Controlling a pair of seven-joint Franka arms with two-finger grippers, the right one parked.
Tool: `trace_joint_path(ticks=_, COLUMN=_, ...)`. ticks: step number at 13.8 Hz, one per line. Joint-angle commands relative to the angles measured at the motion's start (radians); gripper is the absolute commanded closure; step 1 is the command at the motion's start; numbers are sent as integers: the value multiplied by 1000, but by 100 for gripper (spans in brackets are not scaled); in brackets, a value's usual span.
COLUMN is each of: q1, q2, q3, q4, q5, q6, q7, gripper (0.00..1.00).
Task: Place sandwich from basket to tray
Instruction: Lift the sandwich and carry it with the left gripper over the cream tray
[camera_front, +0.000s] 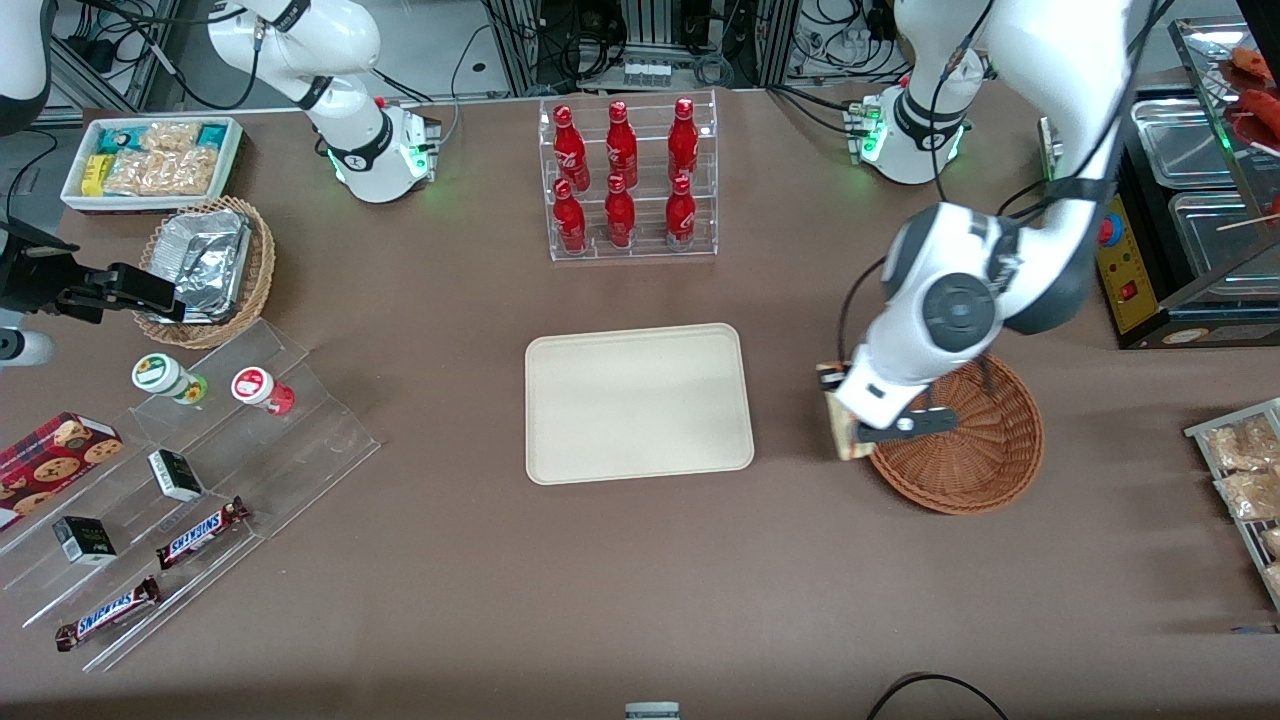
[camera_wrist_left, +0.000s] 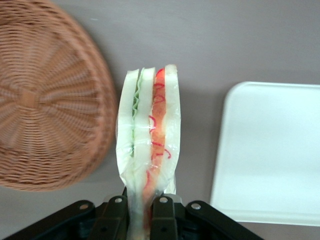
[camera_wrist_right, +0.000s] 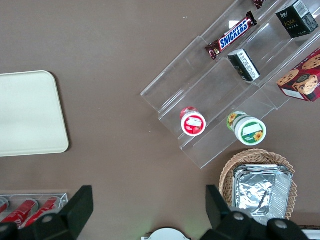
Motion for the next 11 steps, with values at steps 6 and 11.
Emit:
trace_joint_path(ticks=6, q1=-244, q2=266, q3=11, q4=318, q5=-7, q6=-46, q7=-190, gripper=100)
trace_joint_path(ticks=11, q1=-340, q2=411, q3=9, q4=485, q5=-7, q6=-36, q7=-261, gripper=100)
